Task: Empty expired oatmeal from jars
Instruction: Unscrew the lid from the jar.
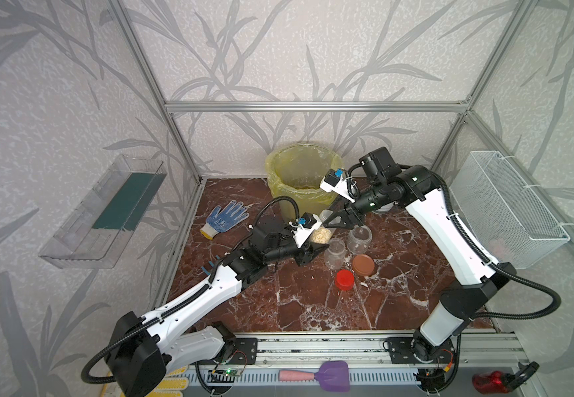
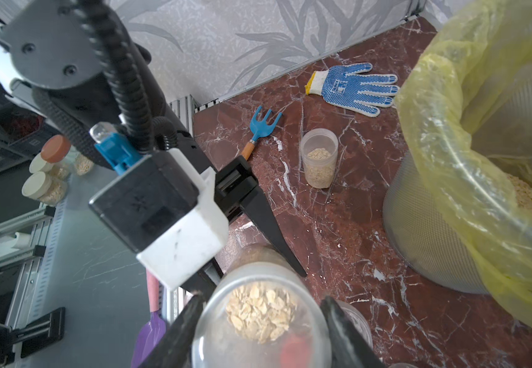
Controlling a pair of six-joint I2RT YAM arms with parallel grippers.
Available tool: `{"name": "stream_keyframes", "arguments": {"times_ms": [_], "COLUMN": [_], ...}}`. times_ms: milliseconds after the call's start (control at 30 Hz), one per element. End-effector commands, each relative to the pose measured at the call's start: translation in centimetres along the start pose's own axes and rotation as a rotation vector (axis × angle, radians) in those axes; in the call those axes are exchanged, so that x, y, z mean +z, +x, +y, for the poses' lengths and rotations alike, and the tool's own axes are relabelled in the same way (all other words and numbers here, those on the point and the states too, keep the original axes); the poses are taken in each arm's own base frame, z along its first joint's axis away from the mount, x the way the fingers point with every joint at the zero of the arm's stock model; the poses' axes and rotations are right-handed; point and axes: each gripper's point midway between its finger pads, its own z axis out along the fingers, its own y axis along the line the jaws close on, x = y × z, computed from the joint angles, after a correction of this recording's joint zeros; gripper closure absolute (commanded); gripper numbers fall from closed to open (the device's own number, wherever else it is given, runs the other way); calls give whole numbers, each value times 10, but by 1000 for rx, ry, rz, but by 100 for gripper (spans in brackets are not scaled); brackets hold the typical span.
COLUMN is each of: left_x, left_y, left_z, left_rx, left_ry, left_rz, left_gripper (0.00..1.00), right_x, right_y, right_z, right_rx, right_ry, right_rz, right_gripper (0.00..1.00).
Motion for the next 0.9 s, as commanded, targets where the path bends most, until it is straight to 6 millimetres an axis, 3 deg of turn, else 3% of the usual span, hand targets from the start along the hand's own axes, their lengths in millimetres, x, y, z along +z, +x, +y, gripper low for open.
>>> {"name": "stream_keyframes", "arguments": {"times_ms": [0, 100, 467, 867], "left_x": [0, -1, -5, -18], "left_y": [23, 30, 37, 55], "left_z": [1, 3, 13, 29], "left_rx": [-52, -61, -56, -49], "left_ry": [0, -12, -71, -154], "left_rz": [55, 67, 74, 109], "left_gripper": [100, 100, 100, 100], "right_x": [-14, -23, -32, -25], "right_y": [-18, -16, -7, 14], "right_z": [33, 43, 66, 29], "right_rx": [-288, -367, -349, -316], "right_ry": [-110, -158, -312, -101], "right_rz": [-102, -116, -82, 78], "right_gripper": [77, 75, 68, 70]}}
